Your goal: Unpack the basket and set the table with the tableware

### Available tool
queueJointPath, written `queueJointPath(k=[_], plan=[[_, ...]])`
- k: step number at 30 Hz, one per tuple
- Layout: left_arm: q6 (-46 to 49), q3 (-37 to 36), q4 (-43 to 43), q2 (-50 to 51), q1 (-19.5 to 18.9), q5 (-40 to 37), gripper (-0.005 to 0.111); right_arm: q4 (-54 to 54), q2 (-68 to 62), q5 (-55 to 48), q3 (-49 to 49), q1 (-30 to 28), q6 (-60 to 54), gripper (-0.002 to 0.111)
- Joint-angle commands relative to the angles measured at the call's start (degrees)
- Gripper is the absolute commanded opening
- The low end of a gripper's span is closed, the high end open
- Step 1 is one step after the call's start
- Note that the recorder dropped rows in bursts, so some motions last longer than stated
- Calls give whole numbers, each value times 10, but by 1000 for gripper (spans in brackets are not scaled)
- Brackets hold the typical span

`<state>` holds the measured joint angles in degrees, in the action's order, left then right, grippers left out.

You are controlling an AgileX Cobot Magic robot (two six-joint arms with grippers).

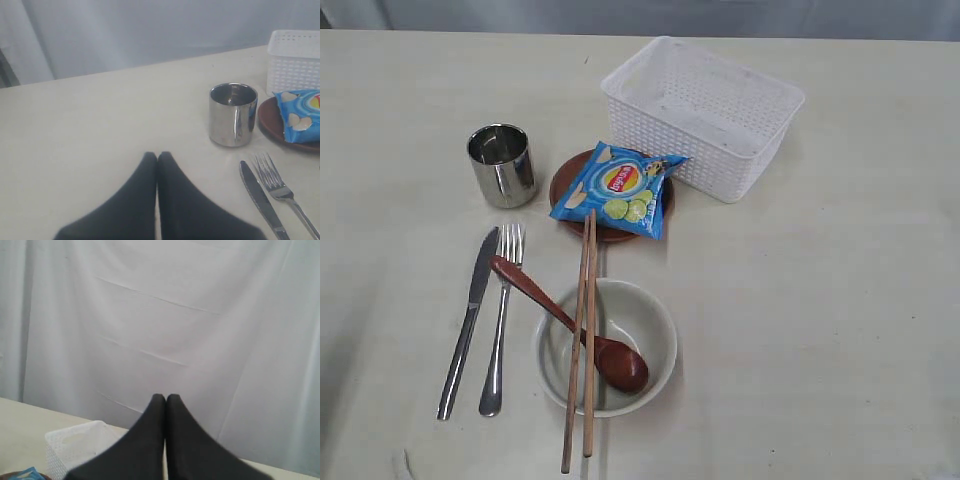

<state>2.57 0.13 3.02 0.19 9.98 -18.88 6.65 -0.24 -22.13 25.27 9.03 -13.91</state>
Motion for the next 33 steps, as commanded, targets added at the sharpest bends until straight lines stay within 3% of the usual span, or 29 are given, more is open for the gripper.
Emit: queueJointPath(k=[1, 7, 15, 26, 33], plan=[[0, -1, -1, -2, -1, 4, 0, -44, 2, 39, -50, -4, 1, 0], [0, -1, -1, -2, -1, 4, 0, -104, 2, 60, -116, -4, 73, 0], [0, -1, -1, -2, -1, 4, 0, -113, 2, 208, -253, -3, 80, 0], [0, -1, -1, -2, -1, 4, 0, -147, 2, 53, -253, -3, 82, 0], [0, -1, -1, -2, -1, 4, 0, -147, 2, 38, -253, -3, 114, 0]])
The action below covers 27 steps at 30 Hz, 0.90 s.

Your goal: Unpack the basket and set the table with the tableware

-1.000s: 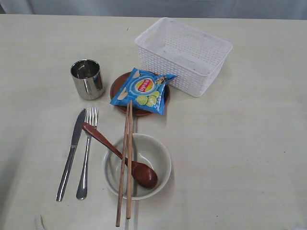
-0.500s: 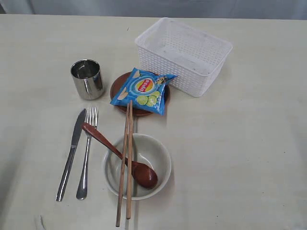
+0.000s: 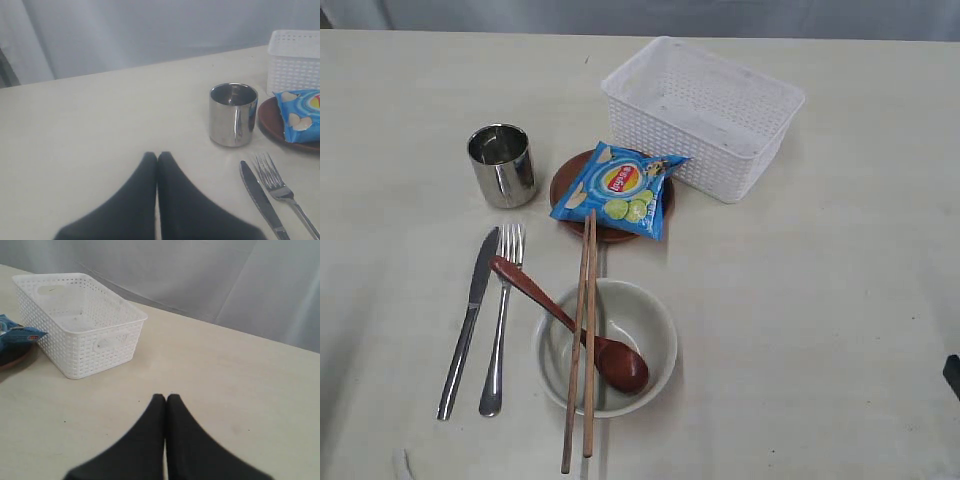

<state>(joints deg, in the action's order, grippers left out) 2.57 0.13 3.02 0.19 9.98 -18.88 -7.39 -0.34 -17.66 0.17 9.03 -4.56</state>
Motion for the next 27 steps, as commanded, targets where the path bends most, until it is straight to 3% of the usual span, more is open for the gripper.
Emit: queueJointPath(k=[1, 8, 27], plan=[[0, -1, -1, -2, -1, 4, 0, -7, 3, -7, -2, -4, 30, 0], [0, -1, -1, -2, -1, 4, 0, -7, 3, -8, -2, -36, 67, 0], [0, -1, -1, -2, -1, 4, 0, -6, 3, -13, -2, -36, 40, 0]])
